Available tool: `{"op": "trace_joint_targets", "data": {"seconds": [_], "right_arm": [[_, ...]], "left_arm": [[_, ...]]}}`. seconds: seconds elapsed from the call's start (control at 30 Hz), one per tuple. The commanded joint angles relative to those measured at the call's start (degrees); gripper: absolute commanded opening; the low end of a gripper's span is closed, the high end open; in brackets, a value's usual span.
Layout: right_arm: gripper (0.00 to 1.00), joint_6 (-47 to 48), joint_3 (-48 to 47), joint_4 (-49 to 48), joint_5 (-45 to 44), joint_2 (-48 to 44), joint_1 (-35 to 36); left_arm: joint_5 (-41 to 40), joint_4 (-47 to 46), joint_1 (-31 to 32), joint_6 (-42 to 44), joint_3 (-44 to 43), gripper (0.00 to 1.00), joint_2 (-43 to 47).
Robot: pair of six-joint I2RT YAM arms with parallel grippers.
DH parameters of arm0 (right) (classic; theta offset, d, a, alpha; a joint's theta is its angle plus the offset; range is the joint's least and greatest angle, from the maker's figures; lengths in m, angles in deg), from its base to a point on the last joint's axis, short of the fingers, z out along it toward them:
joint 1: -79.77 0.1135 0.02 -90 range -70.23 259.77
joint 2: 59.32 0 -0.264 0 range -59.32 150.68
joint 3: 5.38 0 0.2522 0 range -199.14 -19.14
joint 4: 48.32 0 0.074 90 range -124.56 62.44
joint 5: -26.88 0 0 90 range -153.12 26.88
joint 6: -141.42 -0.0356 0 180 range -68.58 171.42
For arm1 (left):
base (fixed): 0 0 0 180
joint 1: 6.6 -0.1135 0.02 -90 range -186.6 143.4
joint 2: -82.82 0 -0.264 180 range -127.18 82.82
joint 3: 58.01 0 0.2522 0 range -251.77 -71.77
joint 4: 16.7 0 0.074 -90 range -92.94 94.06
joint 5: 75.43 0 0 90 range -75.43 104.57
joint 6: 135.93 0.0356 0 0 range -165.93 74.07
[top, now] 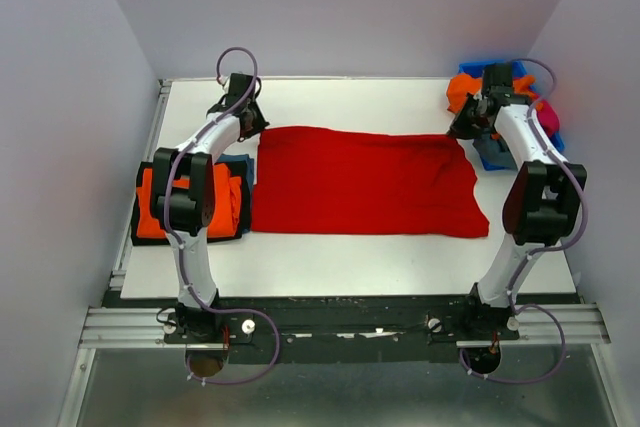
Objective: Fold and stack the t-shirts
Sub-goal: Grap the side of the flattened tshirt furthest away from the robot with both arms, then fold the other side of the tshirt into a rectangle
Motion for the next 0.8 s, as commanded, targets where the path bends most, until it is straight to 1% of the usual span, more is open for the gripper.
{"op": "trace_joint_targets", "data": {"seconds": [0.0,0.37,0.53,0.77], "right_arm": [[0.01,1.04,3.38,-1.54,0.54,-4.22,-0.58],[0.01,1.22,12.43,-2.77,-0.43,-13.62,-1.46],[0.01,0.43,19.37,-4.35,-1.83,-18.45,-1.64],[0.01,-1.85,30.97,-8.57,-4.64,-24.17,-2.16]], "left_arm": [[1.24,-2.95,0.41,0.27,4.57,0.00,5.16],[0.18,-5.15,1.29,-0.79,14.24,0.00,13.34],[-1.31,-5.16,2.08,-1.75,18.46,0.00,17.29],[-7.11,-2.78,4.37,-3.60,26.28,0.00,23.00]]}}
